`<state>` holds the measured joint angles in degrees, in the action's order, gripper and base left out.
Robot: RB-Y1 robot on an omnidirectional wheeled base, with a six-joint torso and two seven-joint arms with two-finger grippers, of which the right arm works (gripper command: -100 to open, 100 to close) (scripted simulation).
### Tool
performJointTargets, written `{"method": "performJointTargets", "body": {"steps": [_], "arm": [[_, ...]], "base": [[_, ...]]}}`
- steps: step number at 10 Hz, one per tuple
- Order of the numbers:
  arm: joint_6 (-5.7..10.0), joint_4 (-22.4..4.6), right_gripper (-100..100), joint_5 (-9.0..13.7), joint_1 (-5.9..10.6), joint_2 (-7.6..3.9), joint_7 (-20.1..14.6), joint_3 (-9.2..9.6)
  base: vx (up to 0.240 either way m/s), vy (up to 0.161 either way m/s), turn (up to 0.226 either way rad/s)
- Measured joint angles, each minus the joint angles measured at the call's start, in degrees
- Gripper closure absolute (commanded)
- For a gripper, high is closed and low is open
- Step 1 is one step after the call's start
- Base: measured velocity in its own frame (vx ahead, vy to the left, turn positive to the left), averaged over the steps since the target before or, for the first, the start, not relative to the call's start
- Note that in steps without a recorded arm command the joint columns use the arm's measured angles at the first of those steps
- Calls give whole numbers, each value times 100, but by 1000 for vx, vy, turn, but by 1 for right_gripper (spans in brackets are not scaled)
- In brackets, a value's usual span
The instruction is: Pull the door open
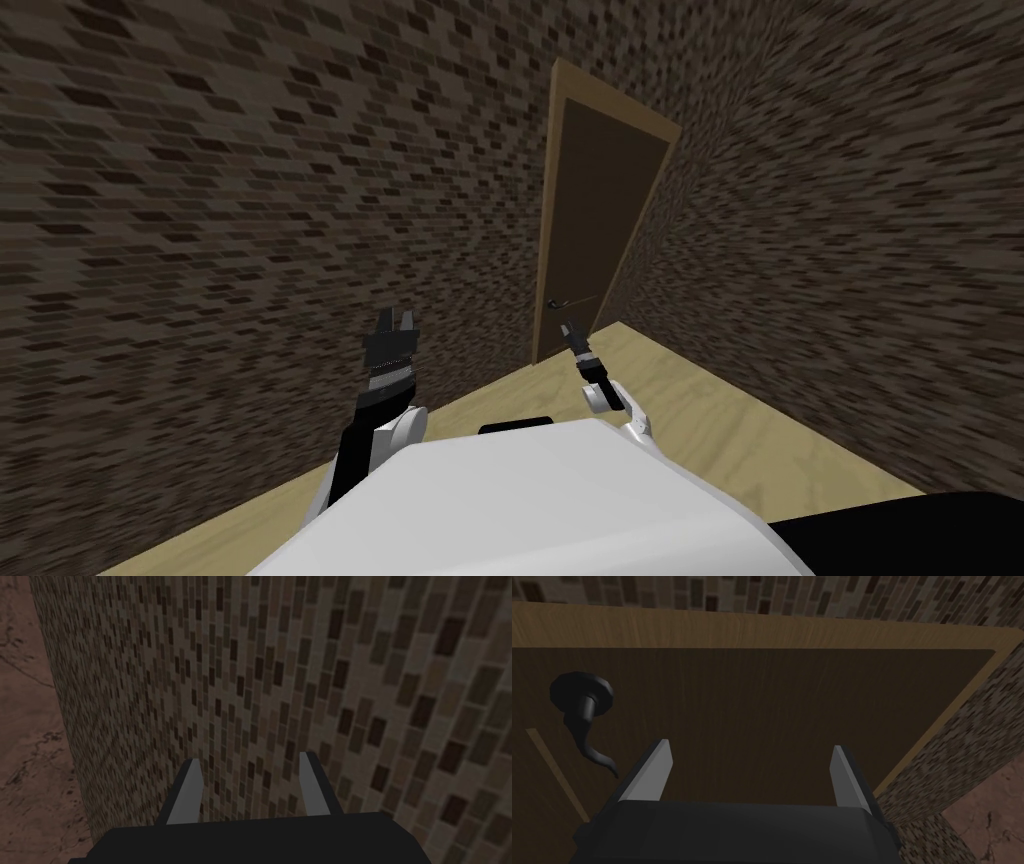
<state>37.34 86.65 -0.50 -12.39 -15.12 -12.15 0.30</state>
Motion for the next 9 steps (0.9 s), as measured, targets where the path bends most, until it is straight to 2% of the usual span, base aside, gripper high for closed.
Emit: {"method": "performJointTargets", "body": {"steps": [1,3,6,8,9], "arm": [[26,-109,-100,2,12,-10,-8,15],[95,-451,-100,36,99,-122,-61,34],[156,-863,-100,68,232,-224,-124,48],[268,-1363,-100,97,401,-316,-167,65],[273,-1521,-100,112,443,-365,-190,80]], "base": [[29,-84,111],[37,-92,114],[22,-72,97],[35,-118,184],[73,-132,144]]}}
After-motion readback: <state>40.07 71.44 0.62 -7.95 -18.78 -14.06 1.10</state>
